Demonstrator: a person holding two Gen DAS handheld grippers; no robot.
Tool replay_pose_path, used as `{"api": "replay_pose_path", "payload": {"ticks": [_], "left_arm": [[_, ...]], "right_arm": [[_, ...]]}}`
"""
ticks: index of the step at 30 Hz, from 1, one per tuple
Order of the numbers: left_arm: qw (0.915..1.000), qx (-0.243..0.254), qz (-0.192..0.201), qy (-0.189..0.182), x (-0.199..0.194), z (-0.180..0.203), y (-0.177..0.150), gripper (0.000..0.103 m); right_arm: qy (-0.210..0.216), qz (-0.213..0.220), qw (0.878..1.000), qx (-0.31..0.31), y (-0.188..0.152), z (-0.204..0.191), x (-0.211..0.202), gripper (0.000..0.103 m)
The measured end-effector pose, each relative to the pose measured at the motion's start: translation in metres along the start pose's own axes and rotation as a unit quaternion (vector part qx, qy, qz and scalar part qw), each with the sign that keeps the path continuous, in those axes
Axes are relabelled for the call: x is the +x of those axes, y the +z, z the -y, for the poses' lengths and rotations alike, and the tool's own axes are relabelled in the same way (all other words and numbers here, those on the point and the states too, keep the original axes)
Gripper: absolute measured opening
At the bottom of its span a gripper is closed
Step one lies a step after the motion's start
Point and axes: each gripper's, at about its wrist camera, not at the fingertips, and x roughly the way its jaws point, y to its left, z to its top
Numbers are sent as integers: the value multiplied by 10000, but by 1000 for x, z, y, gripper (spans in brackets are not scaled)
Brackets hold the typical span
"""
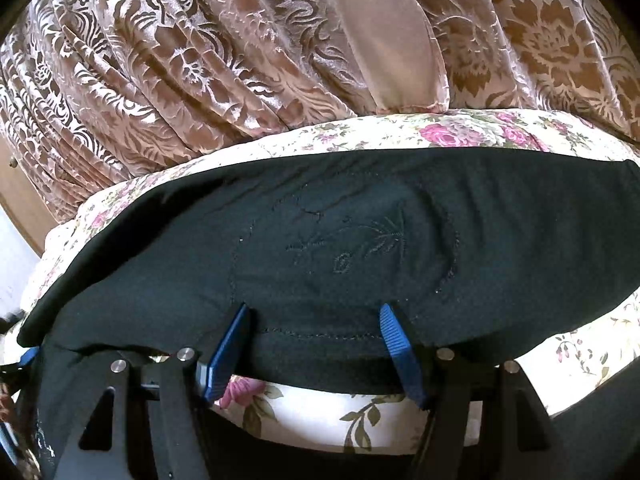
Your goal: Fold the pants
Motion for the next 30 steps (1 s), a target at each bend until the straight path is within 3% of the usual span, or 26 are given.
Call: {"api": "replay_pose_path", "payload": {"ticks": [2,5,12,18,25,30], "left_arm": [[9998,201,72,-24,2,0,-7,23],[9987,405,280,-112,-4,-3,-16,17],[9908,1079,700,416,-10,11,-34,12],[9884,1215,866,290,-43,12,-42,12],[9827,1617,660,622,-38,1,-55,12],[9769,1815,846,749,-34,-1,-66,13]], "right_arm": [[12,5,10000,12,0,0,0,69],[18,8,10000,19,0,0,0,69],[-113,-84,9999,-75,1,-3,2,70],[-503,-346,9972,-434,6,-16,12,75],[-518,-332,9976,-304,8,-15,5,75],[199,-243,9987,412,20,-13,-14,75]]}}
